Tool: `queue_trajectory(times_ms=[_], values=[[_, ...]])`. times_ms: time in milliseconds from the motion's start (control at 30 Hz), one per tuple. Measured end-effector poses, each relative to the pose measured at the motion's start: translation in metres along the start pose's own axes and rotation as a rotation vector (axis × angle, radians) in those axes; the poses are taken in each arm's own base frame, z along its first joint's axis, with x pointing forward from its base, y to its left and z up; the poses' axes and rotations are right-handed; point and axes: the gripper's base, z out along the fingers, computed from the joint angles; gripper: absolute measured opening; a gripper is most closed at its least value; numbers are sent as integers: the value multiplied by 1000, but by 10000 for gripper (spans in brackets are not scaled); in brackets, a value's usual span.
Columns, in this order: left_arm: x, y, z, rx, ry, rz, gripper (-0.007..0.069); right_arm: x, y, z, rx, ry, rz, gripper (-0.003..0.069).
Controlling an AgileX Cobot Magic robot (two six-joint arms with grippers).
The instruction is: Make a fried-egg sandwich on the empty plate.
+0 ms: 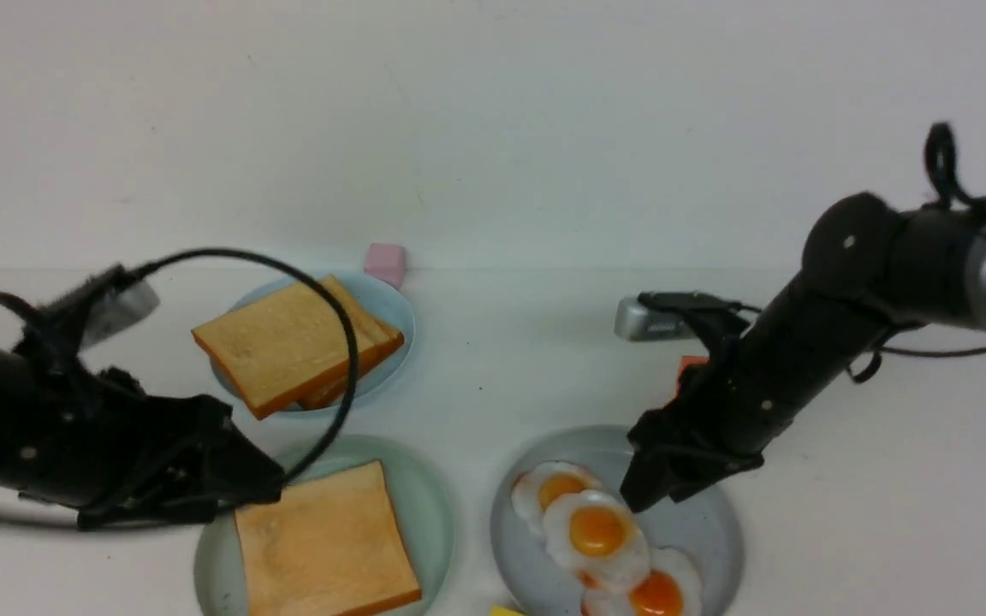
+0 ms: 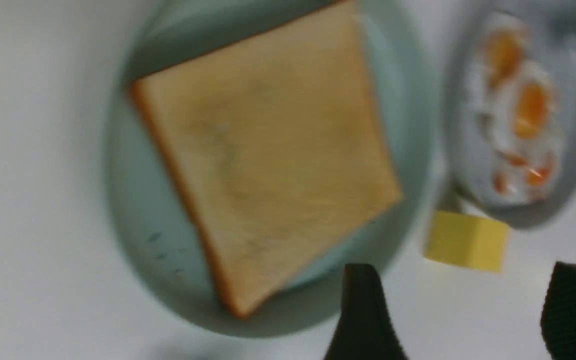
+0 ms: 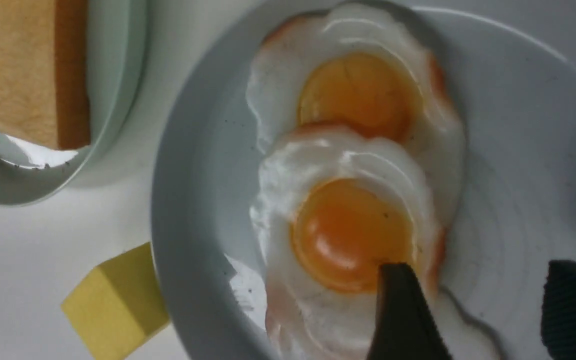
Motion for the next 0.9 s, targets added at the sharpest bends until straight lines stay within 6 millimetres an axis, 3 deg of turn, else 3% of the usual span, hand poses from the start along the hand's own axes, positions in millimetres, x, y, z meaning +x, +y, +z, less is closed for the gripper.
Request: queue_trajectory(times_ms=[67,100,133,200,233,333,367,500,567,767,867,900], values=[[11,-28,-14,54,-12,200,370,0,-4,11,-24,9,17,395],[26,-51,-25,109,-16,367,280,0,-5,18,-45,12,28,395],[27,-53,-26,116,-16,375,269,0,-5,18,-47,12,28,395],[51,-72,-35,174,-11,493,129,-1,-6,23,-71,5,37,390],[52,-73,-34,177,-5,495,129,-1,-6,23,-72,5,38,388],[71,-79,-41,197,-15,522,-1,-2,-6,26,-89,4,47,337],[75,-79,-44,194,-24,523,-13,-2,-6,27,-95,7,52,309],[84,-80,-63,129,-105,515,-13,1,-12,23,-126,21,85,78],[89,-77,-72,79,-132,492,-13,1,-17,16,-132,11,104,23],[105,-64,-91,-85,-147,365,-13,-11,-5,-23,-136,-71,51,23],[113,-54,-101,-201,-176,262,-13,-25,26,-49,-160,-140,-39,23],[115,-50,-106,-248,-203,229,-13,-34,48,-58,-175,-178,-98,23]])
